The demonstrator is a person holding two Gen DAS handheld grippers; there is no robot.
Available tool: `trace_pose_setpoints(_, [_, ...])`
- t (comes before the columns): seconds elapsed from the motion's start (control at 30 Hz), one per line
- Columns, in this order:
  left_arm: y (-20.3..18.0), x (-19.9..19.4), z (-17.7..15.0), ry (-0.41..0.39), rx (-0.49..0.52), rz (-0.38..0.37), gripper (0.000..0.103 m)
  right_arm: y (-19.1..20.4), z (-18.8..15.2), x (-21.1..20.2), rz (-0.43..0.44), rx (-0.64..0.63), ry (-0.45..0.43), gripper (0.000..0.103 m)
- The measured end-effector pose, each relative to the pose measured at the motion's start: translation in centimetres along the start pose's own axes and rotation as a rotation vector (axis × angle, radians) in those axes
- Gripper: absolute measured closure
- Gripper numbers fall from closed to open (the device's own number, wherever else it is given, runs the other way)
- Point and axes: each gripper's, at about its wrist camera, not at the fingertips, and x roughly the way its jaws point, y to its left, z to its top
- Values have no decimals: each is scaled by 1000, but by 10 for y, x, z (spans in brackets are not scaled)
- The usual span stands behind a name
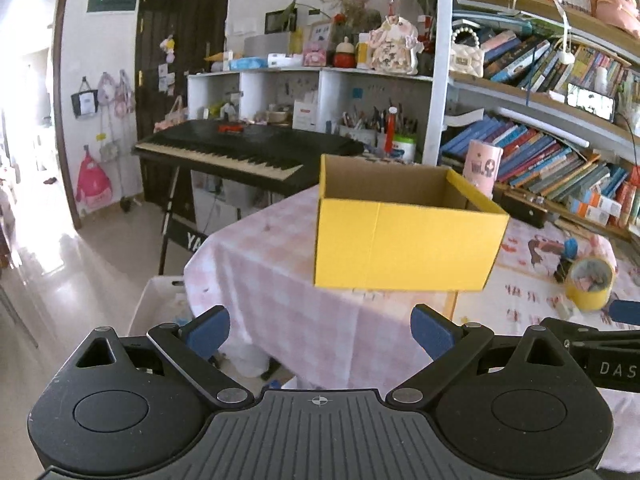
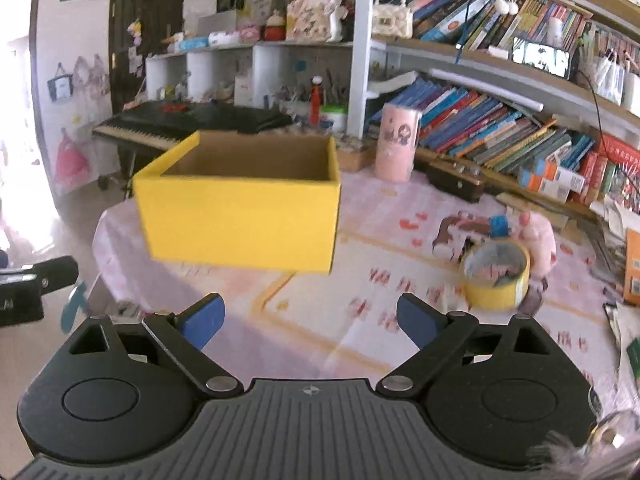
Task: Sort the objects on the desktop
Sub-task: 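Withdraw both tools from the box back toward the tape roll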
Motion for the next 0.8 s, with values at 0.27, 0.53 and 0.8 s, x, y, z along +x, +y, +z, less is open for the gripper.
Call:
trace_pose_setpoints(0.27, [5,-15,-20,45,26,-29,4,11,-29,-22,-8,21,37,9])
trace_pose_setpoints(0.53, [0,-14,-24,61,44,-75,4,8,-39,-31,-55,45,57,9])
trace_pose_setpoints(0.8, [-20,-2,-22,76,78,-159,4,-7,-43,-39,-127,59,72,9])
